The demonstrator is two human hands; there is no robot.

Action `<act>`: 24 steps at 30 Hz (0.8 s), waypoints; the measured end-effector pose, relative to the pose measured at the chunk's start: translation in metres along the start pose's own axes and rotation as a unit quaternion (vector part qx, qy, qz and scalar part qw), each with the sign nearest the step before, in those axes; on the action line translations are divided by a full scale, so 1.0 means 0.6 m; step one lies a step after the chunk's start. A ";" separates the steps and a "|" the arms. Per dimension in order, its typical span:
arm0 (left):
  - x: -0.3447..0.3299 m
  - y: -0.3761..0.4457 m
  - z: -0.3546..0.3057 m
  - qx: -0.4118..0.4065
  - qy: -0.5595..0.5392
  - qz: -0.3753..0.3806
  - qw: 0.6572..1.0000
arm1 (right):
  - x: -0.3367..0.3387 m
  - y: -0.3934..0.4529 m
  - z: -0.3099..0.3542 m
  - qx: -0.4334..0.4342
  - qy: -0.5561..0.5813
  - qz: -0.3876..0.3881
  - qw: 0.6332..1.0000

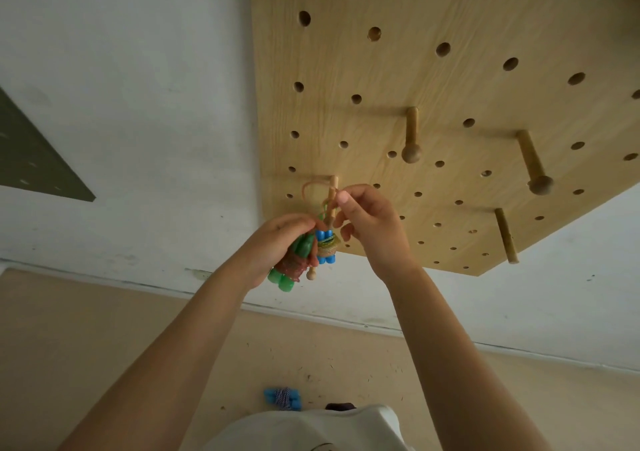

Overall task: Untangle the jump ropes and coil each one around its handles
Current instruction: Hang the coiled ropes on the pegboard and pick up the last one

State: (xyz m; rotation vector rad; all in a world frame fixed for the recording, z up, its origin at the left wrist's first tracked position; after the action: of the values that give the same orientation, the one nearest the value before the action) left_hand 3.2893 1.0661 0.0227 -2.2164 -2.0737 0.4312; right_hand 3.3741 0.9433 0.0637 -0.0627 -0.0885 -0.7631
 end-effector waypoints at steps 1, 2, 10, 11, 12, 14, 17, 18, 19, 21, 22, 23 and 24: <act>-0.002 -0.001 0.001 -0.003 0.001 -0.001 1.000 | -0.001 -0.003 -0.001 -0.001 0.009 0.006 1.000; -0.005 -0.002 0.002 -0.013 0.001 0.003 1.000 | -0.002 -0.007 -0.002 -0.001 0.019 0.011 1.000; 0.004 0.015 0.013 -0.045 -0.002 -0.077 0.996 | 0.003 -0.025 -0.046 -0.063 0.030 -0.016 0.997; 0.008 0.020 0.017 -0.036 0.004 -0.089 0.995 | 0.007 -0.025 -0.056 -0.076 0.021 -0.026 0.997; 0.013 0.025 0.020 -0.024 0.015 -0.099 0.995 | 0.012 -0.023 -0.066 -0.088 0.007 -0.039 0.995; 0.017 0.039 0.024 0.000 0.044 -0.113 0.993 | 0.023 -0.014 -0.081 -0.102 -0.020 -0.066 0.992; 0.024 0.059 0.020 0.010 0.062 -0.157 0.986 | 0.031 0.007 -0.095 -0.114 -0.016 -0.082 0.990; 0.028 0.066 0.017 0.004 0.059 -0.171 0.984 | 0.031 0.013 -0.097 -0.117 -0.008 -0.084 0.990; 0.031 0.072 0.015 0.000 0.059 -0.182 0.982 | 0.030 0.019 -0.099 -0.119 0.000 -0.086 0.989; 0.039 0.081 0.014 -0.002 0.068 -0.193 0.979 | 0.028 0.028 -0.101 -0.122 0.013 -0.087 0.989; 0.042 0.085 0.014 -0.002 0.068 -0.195 0.978 | 0.026 0.032 -0.102 -0.122 0.021 -0.087 0.988; 0.045 0.088 0.015 -0.001 0.064 -0.197 0.978 | 0.026 0.035 -0.102 -0.123 0.028 -0.087 0.988; 0.047 0.091 0.017 -0.002 0.056 -0.199 0.978 | 0.026 0.038 -0.103 -0.123 0.034 -0.089 0.988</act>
State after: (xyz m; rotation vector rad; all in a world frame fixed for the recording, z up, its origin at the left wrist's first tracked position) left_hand 3.3408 1.0881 -0.0045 -1.7141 -2.3718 0.2604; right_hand 3.4044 0.9436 0.0034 -0.2672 0.0664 -0.9519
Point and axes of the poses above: each hand's wrist, its own y-axis towards the middle knuckle, its own x-axis out of the back of the hand, z = x × y, the point moved 7 cm from there along y, towards the middle knuckle, and after that the axes turned 14 degrees about z, right-handed, at the moved point
